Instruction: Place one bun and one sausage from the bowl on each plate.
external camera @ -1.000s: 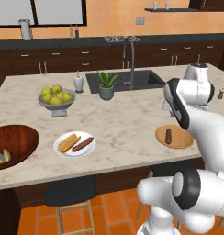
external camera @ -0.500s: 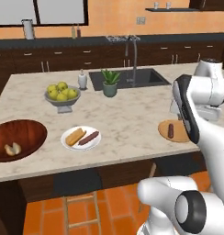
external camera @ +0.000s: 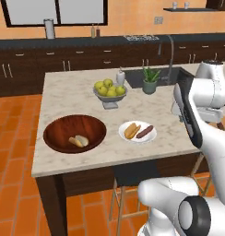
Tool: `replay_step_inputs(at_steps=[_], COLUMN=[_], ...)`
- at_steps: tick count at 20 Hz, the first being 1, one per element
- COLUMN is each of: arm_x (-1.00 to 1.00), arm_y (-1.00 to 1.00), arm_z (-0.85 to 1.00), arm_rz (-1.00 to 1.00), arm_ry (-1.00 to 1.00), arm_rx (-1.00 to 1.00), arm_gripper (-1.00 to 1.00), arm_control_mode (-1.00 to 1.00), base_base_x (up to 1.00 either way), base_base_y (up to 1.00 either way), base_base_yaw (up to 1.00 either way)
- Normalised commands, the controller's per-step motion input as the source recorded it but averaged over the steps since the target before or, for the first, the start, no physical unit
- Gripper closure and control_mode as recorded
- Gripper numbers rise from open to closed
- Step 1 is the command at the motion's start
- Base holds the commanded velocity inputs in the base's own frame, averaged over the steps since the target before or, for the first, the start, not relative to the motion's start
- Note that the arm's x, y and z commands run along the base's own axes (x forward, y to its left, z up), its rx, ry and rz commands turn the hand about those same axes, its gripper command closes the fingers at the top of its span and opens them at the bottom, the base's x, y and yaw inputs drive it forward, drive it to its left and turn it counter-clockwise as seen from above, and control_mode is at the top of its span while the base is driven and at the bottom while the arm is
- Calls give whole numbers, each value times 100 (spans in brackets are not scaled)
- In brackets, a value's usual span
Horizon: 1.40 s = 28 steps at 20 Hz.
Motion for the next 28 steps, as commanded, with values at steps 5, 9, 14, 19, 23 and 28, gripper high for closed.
replay_step_inputs(at_steps=[5, 9, 14, 19, 23, 28], arm_x=[0, 0, -6, 49, 92, 81], arm_y=[0, 25, 97, 83, 58, 19], arm_z=[0, 0, 0, -43, -70, -71], arm_rz=[0, 7, 37, 54, 27, 8], arm_ry=[0, 1, 0, 5, 17, 19], arm_rx=[0, -4, -11, -1, -5, -12], arm_gripper=[-100, -100, -100, -100, -100, -100], arm_control_mode=[100, -100, -100, -100, -100, -100], base_base_x=[56, 41, 0, 0, 0, 0], base_base_y=[100, 75, 0, 0, 0, 0], base_base_yaw=[13, 16, 0, 0, 0, 0])
